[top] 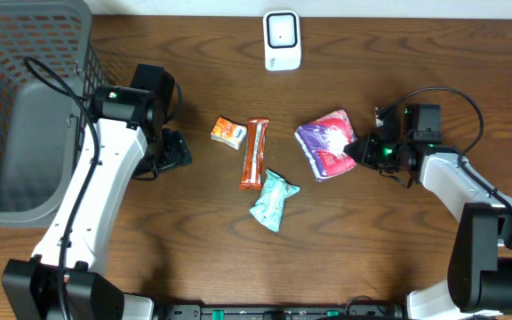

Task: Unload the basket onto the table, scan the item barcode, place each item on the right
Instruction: 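Lift the purple bag to the white scanner at the back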

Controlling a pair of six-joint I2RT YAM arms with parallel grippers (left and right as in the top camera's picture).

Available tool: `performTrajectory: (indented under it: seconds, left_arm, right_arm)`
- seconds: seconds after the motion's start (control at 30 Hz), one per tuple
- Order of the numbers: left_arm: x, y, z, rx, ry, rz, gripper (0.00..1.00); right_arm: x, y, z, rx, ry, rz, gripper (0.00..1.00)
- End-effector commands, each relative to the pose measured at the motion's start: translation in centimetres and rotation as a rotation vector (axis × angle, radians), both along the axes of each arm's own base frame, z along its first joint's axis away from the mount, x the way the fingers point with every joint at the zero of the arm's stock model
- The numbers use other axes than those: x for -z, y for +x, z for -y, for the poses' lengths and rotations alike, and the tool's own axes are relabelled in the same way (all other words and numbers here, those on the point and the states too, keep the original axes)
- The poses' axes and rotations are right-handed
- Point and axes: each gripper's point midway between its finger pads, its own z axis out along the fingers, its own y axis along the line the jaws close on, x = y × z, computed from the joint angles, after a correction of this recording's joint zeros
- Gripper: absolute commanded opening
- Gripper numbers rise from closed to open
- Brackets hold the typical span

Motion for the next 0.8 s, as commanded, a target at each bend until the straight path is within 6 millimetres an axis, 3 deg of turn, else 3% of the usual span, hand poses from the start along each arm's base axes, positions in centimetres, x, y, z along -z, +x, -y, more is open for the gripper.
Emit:
performTrajectory:
  seconds: [0.0, 0.23, 0.37, 0.53, 0.77]
  left_arm:
    - [0.0, -0.2, -0.2, -0.017, 0.003, -0.002, 0.98]
    - [0.0, -0.2, -0.2, -0.017, 0.003, -0.002, 0.98]
    - [0.0, -0.2, -0.2, -0.017, 0.003, -0.002, 0.98]
    - [0.0, -0.2, -0.2, -0.017, 0.003, -0.003, 0.98]
    - [0.0, -0.2, -0.2, -0.017, 0.003, -0.002, 0.98]
  right_arm:
    - [-3.1, 0.6, -2.1, -0.017, 0.153, 0.016, 0.01]
    - [-8.4, 2.8, -2.5, 0.056, 0.248, 0.094, 0.01]
    - [-11.6, 5.6, -2.6, 0.13, 0.278, 0.228, 0.01]
    - [-12.5, 8.3, -3.2, 0.311, 0.202, 0.315, 0.01]
    - [-15.8, 10.1, -6.9, 0.43, 0.158, 0.522, 0.01]
